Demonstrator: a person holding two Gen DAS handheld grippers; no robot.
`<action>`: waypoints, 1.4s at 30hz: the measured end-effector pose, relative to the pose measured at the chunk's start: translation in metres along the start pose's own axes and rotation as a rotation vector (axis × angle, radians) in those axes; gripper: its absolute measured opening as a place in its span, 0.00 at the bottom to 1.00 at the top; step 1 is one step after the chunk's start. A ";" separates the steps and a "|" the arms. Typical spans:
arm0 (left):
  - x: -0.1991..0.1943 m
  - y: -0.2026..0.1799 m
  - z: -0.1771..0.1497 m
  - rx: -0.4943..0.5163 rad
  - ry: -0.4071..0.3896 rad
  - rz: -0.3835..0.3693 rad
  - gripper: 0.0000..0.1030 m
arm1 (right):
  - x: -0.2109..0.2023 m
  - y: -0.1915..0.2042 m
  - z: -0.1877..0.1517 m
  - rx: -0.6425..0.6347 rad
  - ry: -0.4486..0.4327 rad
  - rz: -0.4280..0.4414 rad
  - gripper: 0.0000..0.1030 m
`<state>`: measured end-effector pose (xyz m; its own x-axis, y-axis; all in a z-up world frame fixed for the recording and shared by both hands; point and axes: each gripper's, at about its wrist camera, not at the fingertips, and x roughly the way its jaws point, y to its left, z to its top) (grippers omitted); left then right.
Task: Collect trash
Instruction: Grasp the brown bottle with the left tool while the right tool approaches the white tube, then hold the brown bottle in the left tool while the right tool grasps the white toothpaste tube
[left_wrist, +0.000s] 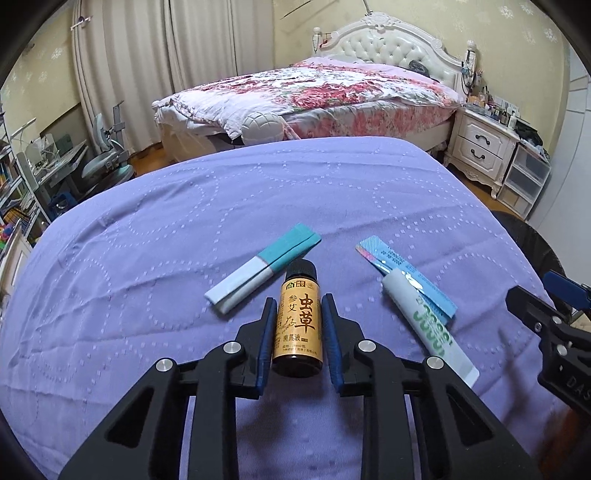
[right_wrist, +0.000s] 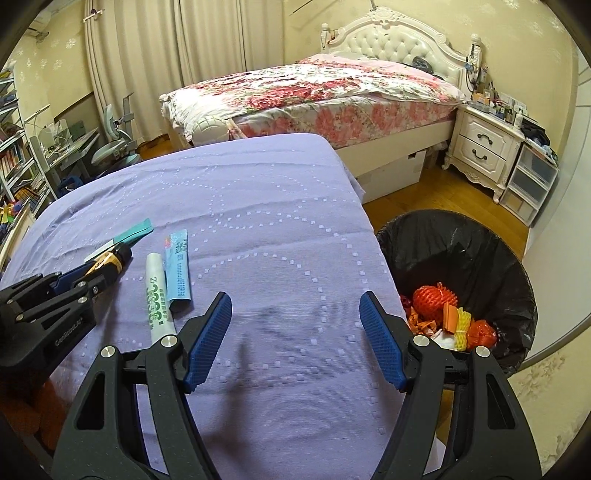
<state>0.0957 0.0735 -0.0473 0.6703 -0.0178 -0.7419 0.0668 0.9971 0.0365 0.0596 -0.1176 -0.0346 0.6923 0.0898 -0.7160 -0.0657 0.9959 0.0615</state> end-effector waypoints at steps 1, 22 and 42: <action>-0.001 0.002 -0.001 -0.004 0.000 -0.001 0.25 | -0.001 0.002 0.000 -0.005 -0.001 0.003 0.68; -0.028 0.075 -0.039 -0.142 0.011 0.086 0.25 | -0.002 0.062 -0.007 -0.118 0.038 0.103 0.53; -0.025 0.101 -0.043 -0.198 0.016 0.066 0.25 | 0.013 0.100 -0.012 -0.176 0.101 0.167 0.41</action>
<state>0.0539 0.1776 -0.0533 0.6568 0.0473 -0.7526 -0.1241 0.9912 -0.0460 0.0532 -0.0174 -0.0458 0.5868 0.2437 -0.7722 -0.3031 0.9504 0.0697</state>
